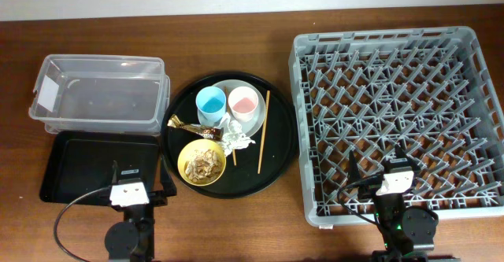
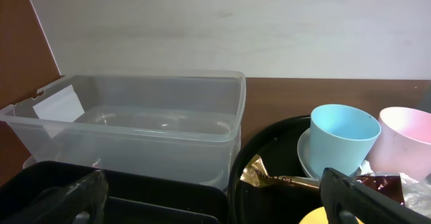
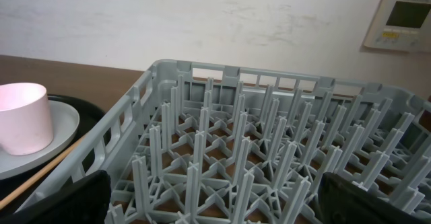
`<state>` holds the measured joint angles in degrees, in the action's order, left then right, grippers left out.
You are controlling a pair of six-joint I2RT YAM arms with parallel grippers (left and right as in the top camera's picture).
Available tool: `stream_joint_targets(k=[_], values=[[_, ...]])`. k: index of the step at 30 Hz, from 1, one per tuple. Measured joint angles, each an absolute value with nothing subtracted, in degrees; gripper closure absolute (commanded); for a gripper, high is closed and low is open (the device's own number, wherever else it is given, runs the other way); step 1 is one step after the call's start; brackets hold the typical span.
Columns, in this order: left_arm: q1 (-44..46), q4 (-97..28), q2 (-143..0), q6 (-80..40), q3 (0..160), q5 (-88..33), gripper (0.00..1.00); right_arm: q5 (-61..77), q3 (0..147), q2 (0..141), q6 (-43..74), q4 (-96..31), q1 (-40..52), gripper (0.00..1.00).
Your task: Sort waste into correct bins and load items into the dishwasher rack
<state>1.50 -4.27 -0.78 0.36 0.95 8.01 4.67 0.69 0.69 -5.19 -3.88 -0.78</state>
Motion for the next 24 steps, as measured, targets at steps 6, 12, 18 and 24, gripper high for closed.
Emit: stream_joint_targets(k=[6,12,18,24], values=[[1.5,-4.3,-0.8,0.4,1.0,8.0,0.01,4.7,0.7,0.7,-5.1,-3.9,-0.8,0.02],[1.5,-4.3,-0.8,0.4,1.0,8.0,0.01,4.7,0.7,0.7,-5.2,-3.9,-0.8,0.02],[1.5,-4.2,-0.8,0.4,1.0,8.0,0.01,4.7,0.7,0.7,-5.2,-3.9,-0.8,0.02],[1.5,-1.1,-0.8,0.4,1.3,3.7,0.01,4.7,0.7,0.7,-5.1,-3.9,-0.8,0.02]])
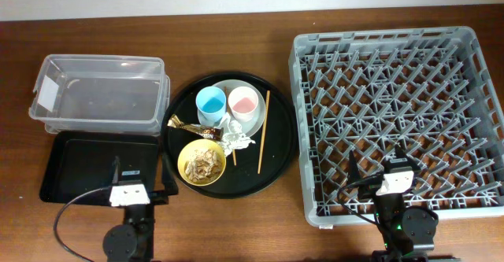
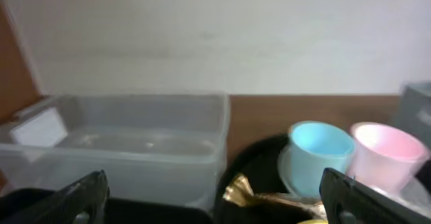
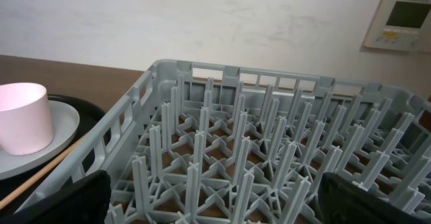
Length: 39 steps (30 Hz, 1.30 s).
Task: Sort waste into correct bins and load items into the dishwasher rack
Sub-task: 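Move the left gripper over the round tray to the gold wrapper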
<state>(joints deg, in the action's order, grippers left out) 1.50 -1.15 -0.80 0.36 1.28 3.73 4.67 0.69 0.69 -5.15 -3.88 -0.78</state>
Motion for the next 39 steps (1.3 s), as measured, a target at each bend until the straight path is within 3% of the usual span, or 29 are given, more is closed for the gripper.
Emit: stream_joint_targets(k=[5,11,16,17,18,19,20,22,23,24,25,26,29,30,33,34,36,37,39], values=[[1.5,-29.8,-5.4,-1.2,22.7,-4.9,0.01,4.7,0.7,0.7,-5.2,-3.9,-0.8,0.01],[1.5,-60.9,-31.9,-1.3,63.9,-8.2,0.01,4.7,0.6,0.7,-5.2,-3.9,-0.8,0.02],[1.5,-67.0,-51.2,-1.4,83.8,-12.7,0.01,4.7,0.6,0.7,-5.2,-3.8,-0.8,0.02],[1.5,-67.3,-53.1,-1.4,84.7,-13.4,0.05,4.7,0.6,0.7,-5.2,-3.8,-0.8,0.02],[1.5,-67.6,-54.5,-1.4,84.9,-13.8,0.47,4.7,0.6,0.7,-5.2,-3.8,-0.8,0.02],[1.5,-68.1,-55.1,-1.4,85.0,-14.0,0.7,4.7,0.6,0.7,-5.2,-3.9,-0.8,0.02],[1.5,-68.9,-55.8,-1.7,85.1,-14.2,0.78,4.7,0.6,0.7,-5.1,-3.9,-0.8,0.02],[1.5,-71.5,-58.1,-1.7,85.3,-14.4,0.77,4.6,0.6,0.7,-5.2,-3.8,-0.8,0.02],[1.5,-72.8,-59.6,-1.9,85.4,-14.4,0.66,4.7,0.6,0.7,-5.2,-3.9,-0.8,0.02],[1.5,-74.7,-62.2,-2.9,85.4,-14.4,0.43,4.7,0.6,0.7,-5.2,-3.9,-0.8,0.02],[1.5,-75.7,-64.5,-3.5,85.5,-14.2,0.32,4.6,0.6,0.7,-5.2,-3.8,-0.8,0.02],[1.5,-76.3,-66.8,-4.2,85.5,-13.8,0.01,4.7,0.6,0.7,-5.2,-3.8,-0.8,0.02],[1.5,-76.9,-75.1,-5.3,85.6,-13.1,0.01,4.7,0.6,0.7,-5.2,-3.8,-0.8,0.02],[1.5,-76.9,-77.1,-5.3,85.6,-13.1,0.11,4.7,0.6,0.7,-5.2,-3.9,-0.8,0.01],[1.5,-75.6,-84.5,-6.0,85.6,-13.4,0.93,4.7,0.6,0.7,-5.2,-3.8,-0.8,0.02],[1.6,-75.6,-87.5,-7.2,85.6,-13.5,0.94,4.7,0.6,0.7,-5.2,-3.8,-0.8,0.02],[2.0,-75.6,-90.5,-10.5,85.6,-12.6,0.88,4.7,0.6,0.7,-5.2,-3.9,-0.8,0.02],[2.7,-74.7,-91.7,-13.8,85.6,-10.4,0.77,4.6,0.6,0.7,-5.2,-3.9,-0.8,0.02],[4.1,-71.9,-91.9,-18.6,84.8,-7.0,0.43,4.7,0.6,0.7,-5.2,-3.9,-0.8,0.02]])
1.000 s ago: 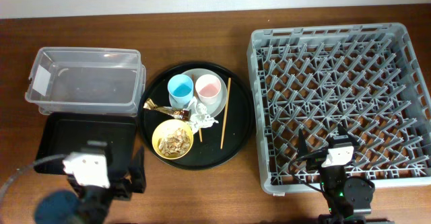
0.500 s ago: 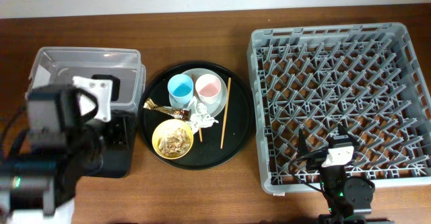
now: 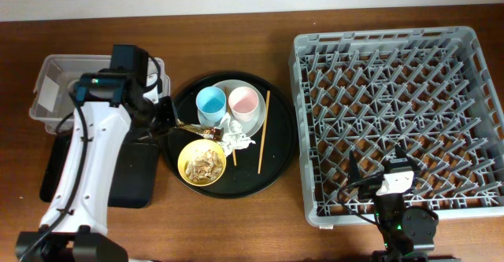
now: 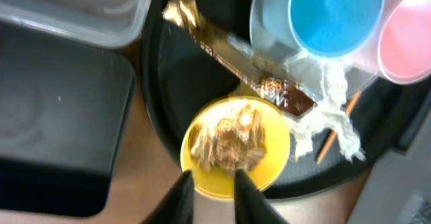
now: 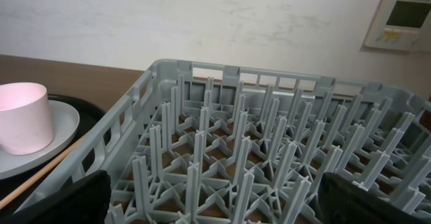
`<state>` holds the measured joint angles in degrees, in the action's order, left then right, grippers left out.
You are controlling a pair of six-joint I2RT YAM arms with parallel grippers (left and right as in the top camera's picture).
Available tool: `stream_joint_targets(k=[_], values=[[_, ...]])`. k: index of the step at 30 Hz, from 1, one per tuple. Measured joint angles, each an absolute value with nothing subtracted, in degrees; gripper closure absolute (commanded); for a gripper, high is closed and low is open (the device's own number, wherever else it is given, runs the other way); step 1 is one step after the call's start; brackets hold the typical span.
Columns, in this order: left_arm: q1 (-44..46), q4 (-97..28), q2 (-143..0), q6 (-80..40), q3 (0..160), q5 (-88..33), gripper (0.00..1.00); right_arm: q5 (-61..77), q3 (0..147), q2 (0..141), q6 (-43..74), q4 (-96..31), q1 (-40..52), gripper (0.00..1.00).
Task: Sort waste into correct bins and load items into the dishwasher rack
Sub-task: 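Move the left gripper over the round tray to the gold wrapper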
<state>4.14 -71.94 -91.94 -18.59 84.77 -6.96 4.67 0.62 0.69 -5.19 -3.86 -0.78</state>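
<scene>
A black round tray (image 3: 279, 148) holds a blue cup (image 3: 210, 101), a pink cup (image 3: 243, 101) on a grey plate (image 3: 256, 119), a yellow bowl (image 3: 202, 161) of food scraps, a gold-brown wrapper (image 3: 189, 125), a crumpled tissue (image 3: 234, 136) and chopsticks (image 3: 262, 132). My left gripper (image 3: 161, 122) points down over the tray's left edge. In its wrist view the left gripper (image 4: 210, 177) shows a narrow gap with nothing in it, above the bowl (image 4: 234, 146) and below the wrapper (image 4: 236, 59). My right gripper (image 5: 215, 197) stands wide open at the rack's front.
The grey dishwasher rack (image 3: 398, 73) fills the right side. A clear plastic bin (image 3: 55, 97) sits at the far left, partly under my left arm. A black bin (image 3: 130, 179) lies in front of it.
My left arm has left its place at the table's front edge and now reaches over the round tray's left edge. Its jaws went from wide apart to a narrow gap. The right arm is unchanged.
Both arms stood at the front edge with jaws wide open. A little later the left wrist view had shifted slightly and blurred. Now the left gripper hangs over the bowl and wrapper, jaws narrowed. No item on the tray has moved.
</scene>
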Motion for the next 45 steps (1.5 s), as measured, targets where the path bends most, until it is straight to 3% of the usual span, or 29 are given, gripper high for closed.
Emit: stream_joint_targets(k=[4,12,17,29,30,33,39,42,45], values=[[7.7,-63.7,-92.1,-25.2,78.7,-3.4,0.36,4.7,0.6,0.7,-5.2,-3.9,-0.8,0.02],[8.1,-47.5,-92.3,-34.8,62.2,-3.5,0.37,4.7,0.6,0.7,-5.2,-3.9,-0.8,0.02],[8.1,-41.7,-92.3,-40.4,60.6,-3.6,0.31,4.7,0.6,0.7,-5.2,-3.8,-0.8,0.02],[13.5,-33.0,-95.8,-47.5,60.5,-1.3,0.32,4.7,0.6,0.7,-5.2,-3.9,-0.8,0.02],[13.8,-33.0,-96.2,-48.1,60.5,-0.7,0.39,4.7,0.6,0.7,-5.2,-3.8,-0.8,0.02],[13.8,-33.0,-96.2,-49.9,60.5,0.3,0.46,4.7,0.6,0.7,-5.1,-3.9,-0.8,0.02],[13.8,-32.7,-96.2,-52.1,59.3,1.6,0.49,4.7,0.6,0.7,-5.2,-3.9,-0.8,0.02],[13.8,-32.4,-96.2,-52.4,59.2,2.2,0.82,4.7,0.6,0.7,-5.1,-3.8,-0.8,0.02],[13.8,-32.1,-97.6,-52.9,59.2,2.9,0.75,4.7,0.6,0.7,-5.1,-3.9,-0.8,0.02]])
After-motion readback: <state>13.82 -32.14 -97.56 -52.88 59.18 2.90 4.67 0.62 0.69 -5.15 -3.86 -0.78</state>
